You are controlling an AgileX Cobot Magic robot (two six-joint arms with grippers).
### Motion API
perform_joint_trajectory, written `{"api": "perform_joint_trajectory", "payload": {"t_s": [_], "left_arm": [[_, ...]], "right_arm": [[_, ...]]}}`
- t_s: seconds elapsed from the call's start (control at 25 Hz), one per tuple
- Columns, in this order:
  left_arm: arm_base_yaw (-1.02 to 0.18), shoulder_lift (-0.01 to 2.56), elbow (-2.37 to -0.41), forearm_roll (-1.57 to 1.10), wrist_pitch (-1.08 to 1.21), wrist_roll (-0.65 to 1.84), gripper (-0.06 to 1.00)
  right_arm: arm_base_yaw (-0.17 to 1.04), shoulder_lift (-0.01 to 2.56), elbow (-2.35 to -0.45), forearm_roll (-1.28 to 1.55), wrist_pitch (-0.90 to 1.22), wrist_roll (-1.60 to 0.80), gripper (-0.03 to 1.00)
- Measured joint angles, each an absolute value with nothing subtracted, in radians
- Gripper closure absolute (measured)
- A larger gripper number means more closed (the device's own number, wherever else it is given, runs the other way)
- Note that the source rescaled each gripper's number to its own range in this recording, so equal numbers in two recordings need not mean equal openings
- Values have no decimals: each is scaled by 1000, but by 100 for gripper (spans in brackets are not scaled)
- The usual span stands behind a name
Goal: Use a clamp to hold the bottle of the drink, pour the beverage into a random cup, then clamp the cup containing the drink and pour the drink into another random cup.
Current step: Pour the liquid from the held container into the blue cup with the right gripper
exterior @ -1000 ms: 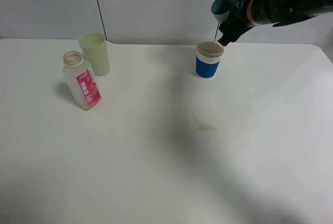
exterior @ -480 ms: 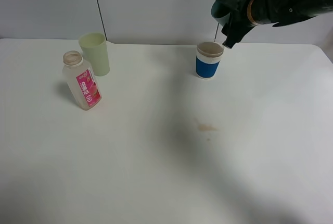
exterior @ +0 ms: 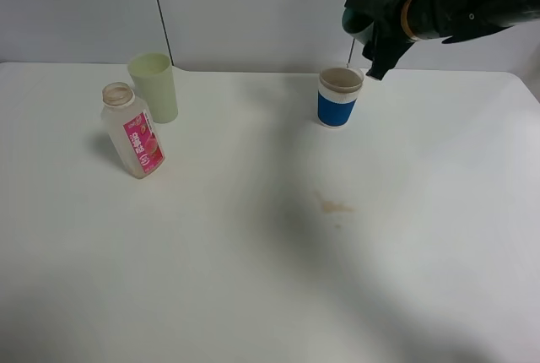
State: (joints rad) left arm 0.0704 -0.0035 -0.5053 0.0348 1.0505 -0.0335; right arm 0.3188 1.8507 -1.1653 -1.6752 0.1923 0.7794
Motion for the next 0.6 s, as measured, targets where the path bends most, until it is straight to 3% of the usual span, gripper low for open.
{"api": "perform_joint_trajectory", "payload": {"t_s": [0.6], "left_arm": [[70,-3,-505,35,1050,-33,-6]], "right_arm": [[319,1851,-1165,-1676,199,695,97]]}}
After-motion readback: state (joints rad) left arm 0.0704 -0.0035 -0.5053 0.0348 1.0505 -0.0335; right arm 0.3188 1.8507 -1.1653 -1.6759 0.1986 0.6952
